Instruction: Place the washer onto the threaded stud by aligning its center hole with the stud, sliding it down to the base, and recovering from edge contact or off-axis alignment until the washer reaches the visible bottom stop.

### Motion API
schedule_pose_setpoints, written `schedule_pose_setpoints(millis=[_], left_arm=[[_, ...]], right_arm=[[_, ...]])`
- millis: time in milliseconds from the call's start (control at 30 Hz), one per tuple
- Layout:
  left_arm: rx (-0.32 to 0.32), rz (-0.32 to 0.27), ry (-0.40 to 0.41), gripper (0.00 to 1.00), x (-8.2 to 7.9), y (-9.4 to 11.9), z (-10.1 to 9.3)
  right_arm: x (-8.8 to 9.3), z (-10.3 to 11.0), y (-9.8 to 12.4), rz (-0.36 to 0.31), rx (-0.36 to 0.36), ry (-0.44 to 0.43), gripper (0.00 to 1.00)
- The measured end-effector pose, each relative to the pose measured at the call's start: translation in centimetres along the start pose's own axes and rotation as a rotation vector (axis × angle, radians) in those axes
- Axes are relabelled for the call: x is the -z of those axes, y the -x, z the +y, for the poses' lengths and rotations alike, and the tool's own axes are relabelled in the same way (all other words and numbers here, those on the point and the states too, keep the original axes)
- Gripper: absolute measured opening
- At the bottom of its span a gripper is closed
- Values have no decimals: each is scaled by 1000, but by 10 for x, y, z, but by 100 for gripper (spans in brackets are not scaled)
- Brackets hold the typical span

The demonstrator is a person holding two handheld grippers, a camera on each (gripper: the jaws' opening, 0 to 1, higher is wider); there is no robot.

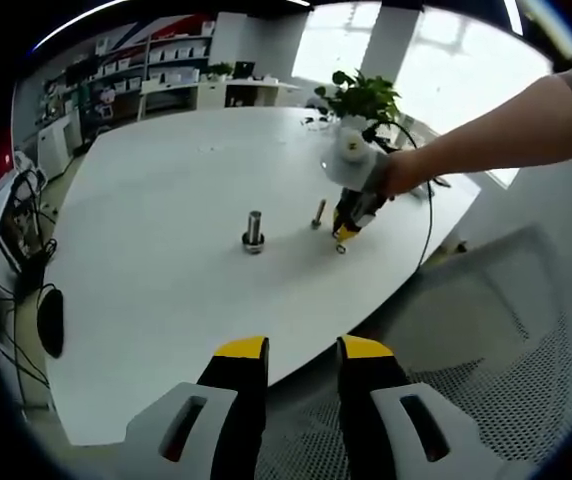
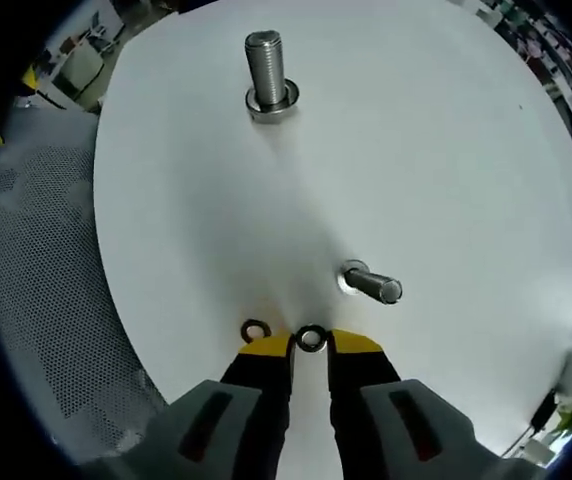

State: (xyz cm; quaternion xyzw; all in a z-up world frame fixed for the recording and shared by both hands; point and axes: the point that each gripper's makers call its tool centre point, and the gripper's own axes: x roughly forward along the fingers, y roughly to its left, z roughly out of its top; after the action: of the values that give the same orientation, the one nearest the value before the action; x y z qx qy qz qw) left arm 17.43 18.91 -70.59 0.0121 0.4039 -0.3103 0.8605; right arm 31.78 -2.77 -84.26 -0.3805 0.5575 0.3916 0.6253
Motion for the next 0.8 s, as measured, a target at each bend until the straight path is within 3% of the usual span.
schedule_pose_setpoints(millis=[400, 500, 800], left_arm=[[-5, 2, 3, 26, 1, 0, 1], [-5, 5, 2, 26, 1, 0, 1], [-12, 14, 2, 27, 3, -1, 2]], right_arm=[[2, 1, 1, -59, 70, -92, 15], [2, 0, 1, -95, 67, -185, 15], [3, 0, -2, -100, 87, -165, 15]])
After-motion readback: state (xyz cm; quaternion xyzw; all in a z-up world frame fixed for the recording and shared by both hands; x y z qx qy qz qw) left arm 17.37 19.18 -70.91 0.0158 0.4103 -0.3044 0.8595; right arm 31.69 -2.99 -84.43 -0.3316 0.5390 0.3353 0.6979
